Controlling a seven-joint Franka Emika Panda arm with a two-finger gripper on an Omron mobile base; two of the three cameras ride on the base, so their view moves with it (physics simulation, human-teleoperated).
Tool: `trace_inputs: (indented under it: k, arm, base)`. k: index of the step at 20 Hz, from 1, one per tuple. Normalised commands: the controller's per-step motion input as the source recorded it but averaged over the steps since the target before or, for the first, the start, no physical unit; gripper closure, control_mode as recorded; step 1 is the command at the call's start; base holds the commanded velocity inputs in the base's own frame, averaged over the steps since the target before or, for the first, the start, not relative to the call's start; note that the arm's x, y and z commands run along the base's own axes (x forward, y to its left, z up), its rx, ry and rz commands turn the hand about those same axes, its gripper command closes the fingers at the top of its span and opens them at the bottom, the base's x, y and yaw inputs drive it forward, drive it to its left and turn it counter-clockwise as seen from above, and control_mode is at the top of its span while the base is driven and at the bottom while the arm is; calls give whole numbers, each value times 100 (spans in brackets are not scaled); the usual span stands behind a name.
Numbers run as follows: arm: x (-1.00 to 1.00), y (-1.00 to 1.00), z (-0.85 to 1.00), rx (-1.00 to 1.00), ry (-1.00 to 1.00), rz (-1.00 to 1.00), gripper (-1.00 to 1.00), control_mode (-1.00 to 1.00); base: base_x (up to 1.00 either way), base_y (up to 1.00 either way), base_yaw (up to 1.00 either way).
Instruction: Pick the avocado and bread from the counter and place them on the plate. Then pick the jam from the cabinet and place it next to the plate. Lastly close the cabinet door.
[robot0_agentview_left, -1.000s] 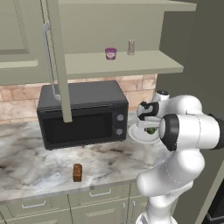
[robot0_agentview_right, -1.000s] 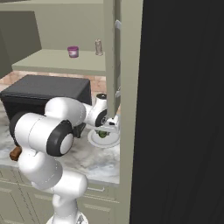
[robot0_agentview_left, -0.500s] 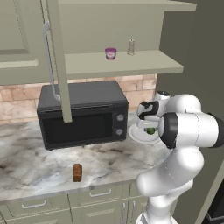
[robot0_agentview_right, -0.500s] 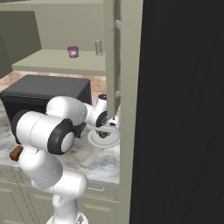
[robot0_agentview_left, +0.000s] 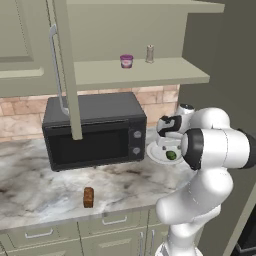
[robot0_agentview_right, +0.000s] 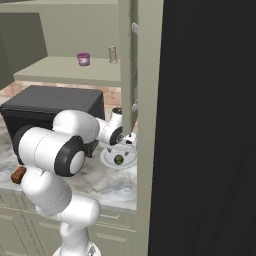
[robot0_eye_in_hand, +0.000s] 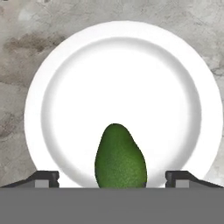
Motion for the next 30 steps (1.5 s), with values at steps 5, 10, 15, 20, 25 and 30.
trace_inputs:
  k: [5,10,15,20,25,30]
  arm:
    - [-17,30,25,0,-13,0,-100,-100]
    - [-39,58,14,0,-2,0,-100,-100]
    - [-63,34,31,0,-1,0,-100,-100]
    - [-70,21,34,0,0,0,-100,-100]
    - [-70,31,28,0,0,0,-100,-100]
    - [-62,48,19,0,1,0,-100,-100]
  base:
    - [0,0,0]
    - [0,0,0]
    - [0,0,0]
    - [0,0,0]
    - [0,0,0]
    - [0,0,0]
